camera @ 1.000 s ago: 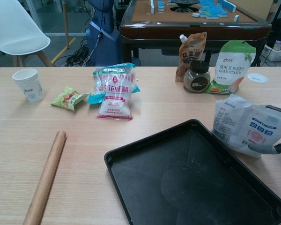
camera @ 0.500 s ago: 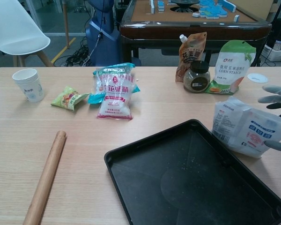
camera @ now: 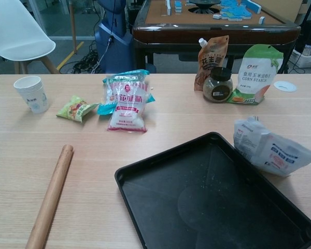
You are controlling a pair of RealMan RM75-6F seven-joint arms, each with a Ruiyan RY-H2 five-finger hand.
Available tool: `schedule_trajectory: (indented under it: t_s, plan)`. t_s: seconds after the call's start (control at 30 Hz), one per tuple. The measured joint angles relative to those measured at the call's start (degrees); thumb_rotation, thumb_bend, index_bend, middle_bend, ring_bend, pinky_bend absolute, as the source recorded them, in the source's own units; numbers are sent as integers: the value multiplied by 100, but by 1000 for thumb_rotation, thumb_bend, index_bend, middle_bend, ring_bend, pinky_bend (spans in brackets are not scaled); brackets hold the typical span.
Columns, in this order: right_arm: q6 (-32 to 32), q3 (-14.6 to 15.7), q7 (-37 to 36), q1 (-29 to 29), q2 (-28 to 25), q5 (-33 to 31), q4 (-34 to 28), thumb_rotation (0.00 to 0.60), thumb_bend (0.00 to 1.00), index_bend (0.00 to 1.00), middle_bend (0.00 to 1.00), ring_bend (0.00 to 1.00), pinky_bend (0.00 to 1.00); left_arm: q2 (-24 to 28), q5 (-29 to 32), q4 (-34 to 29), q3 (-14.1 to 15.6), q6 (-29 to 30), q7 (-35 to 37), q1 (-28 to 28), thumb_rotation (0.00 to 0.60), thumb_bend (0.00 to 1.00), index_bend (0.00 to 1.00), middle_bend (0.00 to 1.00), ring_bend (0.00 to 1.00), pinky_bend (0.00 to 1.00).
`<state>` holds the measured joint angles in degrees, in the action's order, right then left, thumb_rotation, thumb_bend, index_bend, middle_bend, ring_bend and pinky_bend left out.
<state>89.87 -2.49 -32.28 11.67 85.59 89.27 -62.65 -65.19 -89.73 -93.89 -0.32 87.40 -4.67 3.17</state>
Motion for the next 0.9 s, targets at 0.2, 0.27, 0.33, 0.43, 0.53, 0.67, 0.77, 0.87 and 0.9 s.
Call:
schedule_trajectory:
  t_s: [0.2, 0.27, 0.33, 0.43, 0.53, 0.67, 0.77, 0.87, 0.9]
  plan:
    - [-11, -51, 299, -126, -433, -72, -402, 600, 64, 234, 375, 287, 345, 38, -11, -37, 2, 25, -28, -8, 600, 199, 65, 30, 87, 28]
    - [-32, -35, 417, -156, -537, -71, -448, 600, 68, 235, 381, 287, 363, 71, -5, -59, -6, 43, -47, -14, 600, 199, 65, 30, 87, 28]
    - [-44, -26, 553, -177, -618, -71, -492, 600, 97, 266, 400, 293, 397, 101, 2, -85, -8, 54, -78, -23, 600, 198, 66, 30, 87, 28]
    - [-63, -16, 900, -211, -740, -85, -572, 600, 115, 315, 435, 329, 427, 129, 26, -118, 15, 32, -124, -38, 600, 199, 65, 30, 87, 28]
    - [-129, 13, 1420, -245, -901, -107, -713, 600, 128, 377, 476, 381, 476, 156, 67, -141, 32, 15, -146, -60, 600, 199, 65, 30, 87, 28]
    - [-298, 110, 2147, -302, -1234, -128, -1096, 600, 147, 454, 533, 454, 543, 210, 126, -175, 54, -8, -186, -91, 600, 199, 66, 30, 87, 28]
    - [-402, 166, 2627, -354, -1440, -178, -1371, 600, 151, 468, 553, 470, 544, 234, 151, -215, 65, -12, -204, -112, 600, 199, 65, 30, 87, 28]
    - [-485, 192, 3089, -423, -1622, -299, -1724, 600, 151, 468, 553, 470, 544, 221, 153, -241, 66, 4, -197, -127, 600, 199, 66, 30, 87, 28]
    - [-518, 196, 3169, -443, -1677, -351, -1849, 600, 150, 468, 553, 470, 544, 210, 142, -245, 68, 9, -193, -129, 600, 199, 66, 30, 87, 28]
